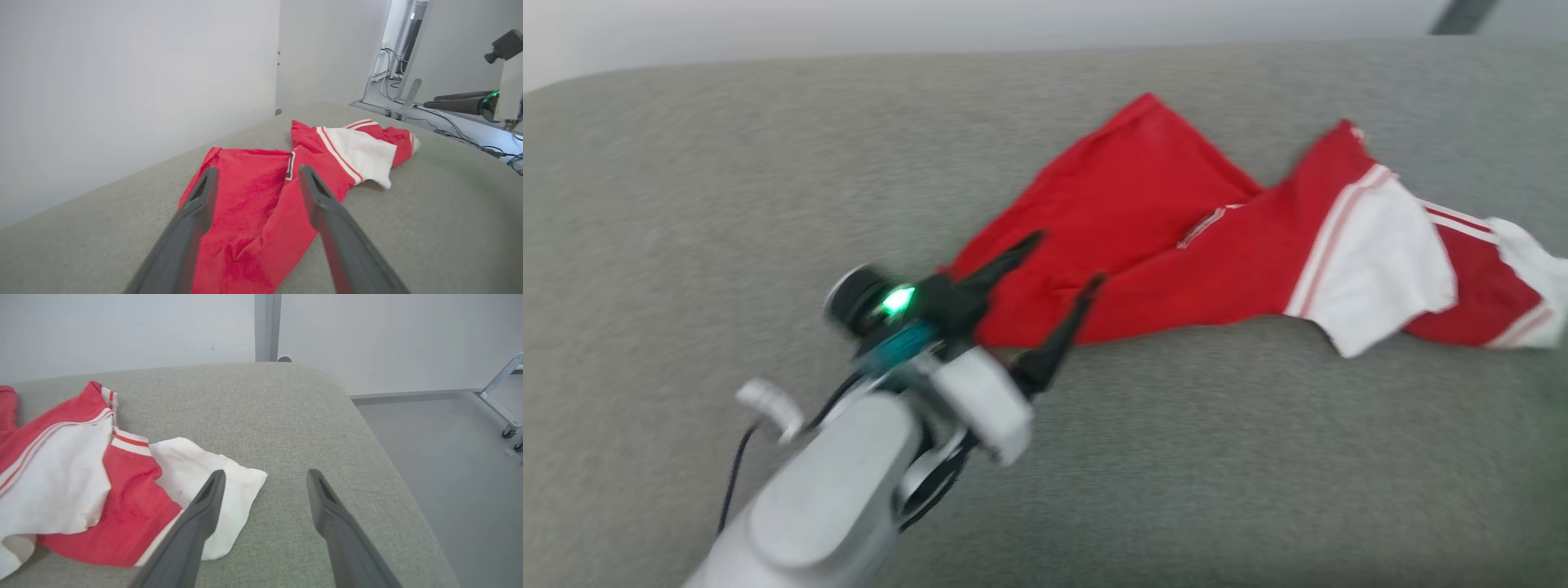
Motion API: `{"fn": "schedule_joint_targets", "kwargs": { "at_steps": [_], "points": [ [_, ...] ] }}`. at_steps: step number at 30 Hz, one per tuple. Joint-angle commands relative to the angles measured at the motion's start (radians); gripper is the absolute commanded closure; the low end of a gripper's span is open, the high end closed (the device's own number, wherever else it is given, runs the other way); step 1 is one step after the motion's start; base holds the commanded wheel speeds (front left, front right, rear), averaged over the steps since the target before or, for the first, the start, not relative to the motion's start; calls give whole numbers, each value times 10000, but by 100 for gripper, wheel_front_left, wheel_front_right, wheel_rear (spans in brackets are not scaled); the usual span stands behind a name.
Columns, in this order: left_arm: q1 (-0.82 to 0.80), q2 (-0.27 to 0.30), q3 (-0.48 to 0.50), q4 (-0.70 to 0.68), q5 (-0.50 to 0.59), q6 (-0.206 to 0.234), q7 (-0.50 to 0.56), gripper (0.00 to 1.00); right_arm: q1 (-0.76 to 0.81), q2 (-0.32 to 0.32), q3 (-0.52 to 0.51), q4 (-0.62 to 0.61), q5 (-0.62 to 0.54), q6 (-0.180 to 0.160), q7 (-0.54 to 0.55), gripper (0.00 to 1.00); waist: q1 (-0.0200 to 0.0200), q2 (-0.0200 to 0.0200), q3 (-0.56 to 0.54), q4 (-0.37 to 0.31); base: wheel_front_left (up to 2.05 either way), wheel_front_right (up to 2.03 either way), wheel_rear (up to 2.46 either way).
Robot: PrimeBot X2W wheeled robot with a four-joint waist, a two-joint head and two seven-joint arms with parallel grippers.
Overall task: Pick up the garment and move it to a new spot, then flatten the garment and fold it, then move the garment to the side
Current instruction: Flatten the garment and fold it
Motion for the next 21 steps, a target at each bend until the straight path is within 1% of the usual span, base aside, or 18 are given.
{"fn": "schedule_joint_targets", "kwargs": {
  "at_steps": [1, 4, 7, 8, 11, 12, 14, 16, 19, 21],
  "points": [
    [-219, 7, -158, -30, -175, -19, 104, 0, 62, 127, -38, -77, 2, -2, -127, 0, 0, -1, -83, -397, 0, 0, 0],
    [-1592, 299, -1685, -140, -896, -18, 951, 0, 295, 536, -330, -426, -72, -4, -541, 0, 0, -1, -39, -1051, 0, 0, 0],
    [-2865, 213, -3220, -74, -2119, -7, 1979, 0, 464, 1032, -531, -791, -213, -2, -719, 0, 0, -1, 61, -1753, 0, 0, 0],
    [-3634, 99, -4130, 209, -3060, 2, 2776, 0, 576, 1341, -598, -995, -333, -2, -768, 0, 0, -1, 140, -2195, 0, 0, 0],
    [-4702, -131, -5271, 845, -4399, 2, 4051, 0, 594, 1867, -618, -1268, -498, -2, -771, 0, 0, -1, 376, -2881, 0, 0, 0],
    [-5038, -220, -5576, 1050, -4696, 2, 4431, 0, 589, 2029, -625, -1347, -523, -2, -787, 0, 0, -1, 486, -3093, 0, 0, 0],
    [-5580, -442, -5974, 1557, -5191, 2, 5190, 0, 571, 2343, -585, -1505, -627, -2, -837, 0, 0, -1, 699, -3481, 0, 0, 0],
    [-5961, -556, -6157, 2040, -5421, 0, 5829, 0, 510, 2634, -500, -1629, -712, -2, -856, 0, 0, -1, 885, -3879, 0, 0, 0],
    [-6306, -747, -6218, 2845, -5605, 0, 6548, 0, 373, 3007, -394, -1730, -810, -2, -861, 0, 0, -1, 1148, -4429, 0, 0, 0],
    [-6474, -887, -6220, 3379, -5442, 0, 6877, 0, 332, 3192, -312, -1744, -856, -2, -888, 0, 0, -1, 1289, -4726, 0, 0, 0]
  ]
}}
